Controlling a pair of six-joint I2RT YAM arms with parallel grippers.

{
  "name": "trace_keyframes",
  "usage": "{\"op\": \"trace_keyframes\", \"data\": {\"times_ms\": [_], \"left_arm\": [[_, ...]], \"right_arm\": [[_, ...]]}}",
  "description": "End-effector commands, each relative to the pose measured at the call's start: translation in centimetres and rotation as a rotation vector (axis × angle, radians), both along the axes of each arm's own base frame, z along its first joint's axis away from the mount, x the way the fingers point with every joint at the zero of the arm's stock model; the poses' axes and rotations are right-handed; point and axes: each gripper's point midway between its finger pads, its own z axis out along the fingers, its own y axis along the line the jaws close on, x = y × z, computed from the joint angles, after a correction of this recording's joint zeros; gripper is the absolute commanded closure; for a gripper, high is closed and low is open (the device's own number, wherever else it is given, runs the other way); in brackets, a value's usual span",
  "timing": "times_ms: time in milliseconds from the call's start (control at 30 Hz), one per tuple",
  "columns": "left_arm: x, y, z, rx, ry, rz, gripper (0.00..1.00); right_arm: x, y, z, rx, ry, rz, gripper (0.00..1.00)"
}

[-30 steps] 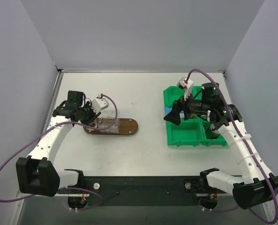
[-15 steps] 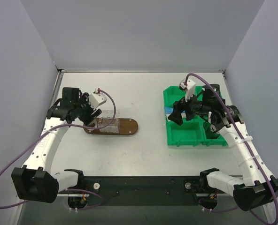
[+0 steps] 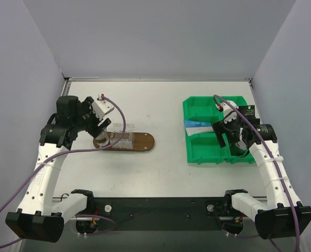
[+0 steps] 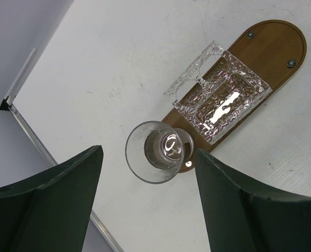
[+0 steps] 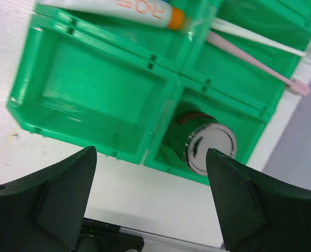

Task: Prepare toiletry sets of a toothbrush and toothpaste on the tray

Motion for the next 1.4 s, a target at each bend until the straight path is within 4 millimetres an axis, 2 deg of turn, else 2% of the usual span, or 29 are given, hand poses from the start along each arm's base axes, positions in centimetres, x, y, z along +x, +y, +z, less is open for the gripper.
{"op": "trace_keyframes", "data": {"times_ms": [0,133,367,667,900,1100,1300,1333,1367], "left_arm": [[-0.8,-0.7,1.6,-0.044,-0.032,-0.034,0.19],[-1.1,-0.9,1.4,-0.045,-0.027,-0.052,0.18],[-1.3,-1.2,1.1,-0.053,-0.024,-0.07,0.18],[-1.4,-1.2,0.3,-0.046,-0.01,-0.076,0.17],[-1.2,-1.2,0.1,-0.041,-0.005,-0.074,0.17],[-1.3,-1.1,0.0,-0.038,-0.007,-0.072,0.17],[-1.1,-1.1,-0.4,-0.038,0.003,-0.066,0.17],[-1.1,-1.1,-0.4,-0.039,0.002,-0.065,0.17],[-1.0,-1.1,-0.3,-0.039,-0.001,-0.065,0.17]], "right_arm": [[-1.7,-4.6,-0.3,-0.122,0.04,-0.095,0.2],[-2.3,-7.2,-1.3,-0.141,0.092,-0.149,0.19],[-2.8,-9.5,-4.5,-0.083,0.229,-0.193,0.19],[-1.8,-9.7,-7.1,0.044,0.316,-0.194,0.18],[-1.2,-10.1,-9.0,0.079,0.364,-0.202,0.18],[-0.8,-10.4,-10.2,0.091,0.376,-0.212,0.25],[-1.0,-10.2,-10.7,0.102,0.39,-0.204,0.47],[-1.0,-10.3,-10.6,0.099,0.389,-0.207,0.56],[-1.0,-10.3,-10.5,0.097,0.381,-0.207,0.6]]}}
